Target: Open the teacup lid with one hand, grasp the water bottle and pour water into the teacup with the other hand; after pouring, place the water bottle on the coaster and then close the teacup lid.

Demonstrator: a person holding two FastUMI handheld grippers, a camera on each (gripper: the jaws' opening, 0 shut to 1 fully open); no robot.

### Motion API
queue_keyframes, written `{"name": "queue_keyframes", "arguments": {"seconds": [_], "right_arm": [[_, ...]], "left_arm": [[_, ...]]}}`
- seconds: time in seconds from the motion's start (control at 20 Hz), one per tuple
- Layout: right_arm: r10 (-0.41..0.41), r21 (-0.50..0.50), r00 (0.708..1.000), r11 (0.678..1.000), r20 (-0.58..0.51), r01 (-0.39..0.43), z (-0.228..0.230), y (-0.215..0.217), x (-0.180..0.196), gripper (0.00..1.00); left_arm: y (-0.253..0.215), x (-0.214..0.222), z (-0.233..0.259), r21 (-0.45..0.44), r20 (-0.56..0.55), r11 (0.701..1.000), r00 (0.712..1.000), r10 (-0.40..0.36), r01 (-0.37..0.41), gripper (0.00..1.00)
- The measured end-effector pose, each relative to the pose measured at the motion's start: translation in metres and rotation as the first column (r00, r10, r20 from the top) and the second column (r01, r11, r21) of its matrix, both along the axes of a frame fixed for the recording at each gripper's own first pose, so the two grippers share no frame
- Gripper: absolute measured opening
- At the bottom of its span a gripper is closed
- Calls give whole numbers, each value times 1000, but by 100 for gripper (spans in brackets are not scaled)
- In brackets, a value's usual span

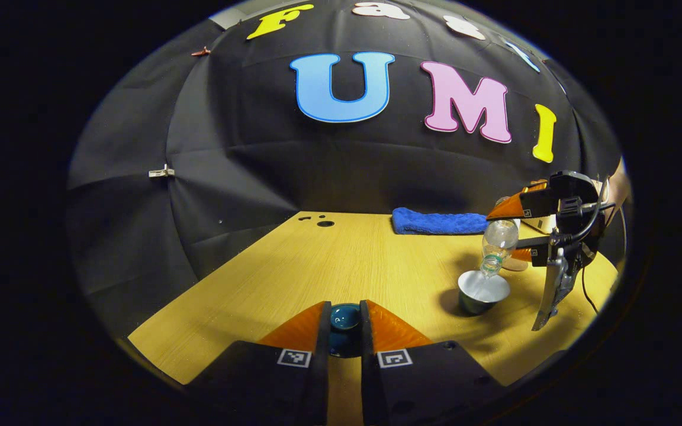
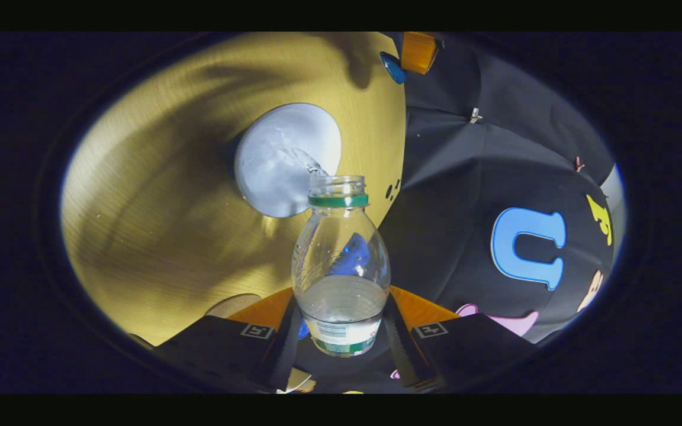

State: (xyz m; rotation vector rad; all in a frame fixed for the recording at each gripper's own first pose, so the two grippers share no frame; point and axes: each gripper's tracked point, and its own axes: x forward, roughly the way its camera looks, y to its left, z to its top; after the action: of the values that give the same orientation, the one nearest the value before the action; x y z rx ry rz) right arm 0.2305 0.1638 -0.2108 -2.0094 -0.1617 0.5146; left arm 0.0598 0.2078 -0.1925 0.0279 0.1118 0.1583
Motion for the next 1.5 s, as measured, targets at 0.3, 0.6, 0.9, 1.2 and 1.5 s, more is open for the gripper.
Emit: {"name": "queue_keyframes", "arguments": {"seconds": [0.3,0.6,0.9,1.2,1.5], "right_arm": [[30,-24,1000,999,9,-30,10,10,1,70],[35,-56,999,998,15,-34,24,7,6,70],[37,-76,999,996,15,-36,29,7,4,70],[40,-106,999,994,13,-39,32,5,3,70],[25,-144,1000,989,5,-24,26,0,5,67]], "left_arm": [[4,-4,10,-5,20,1000,1000,24,-23,23],[6,-5,9,-62,22,997,998,52,-50,27],[6,-6,14,-36,26,998,998,51,-50,27],[7,-5,19,-27,36,998,997,63,-62,26],[6,-7,20,-26,43,997,997,67,-66,27]]}}
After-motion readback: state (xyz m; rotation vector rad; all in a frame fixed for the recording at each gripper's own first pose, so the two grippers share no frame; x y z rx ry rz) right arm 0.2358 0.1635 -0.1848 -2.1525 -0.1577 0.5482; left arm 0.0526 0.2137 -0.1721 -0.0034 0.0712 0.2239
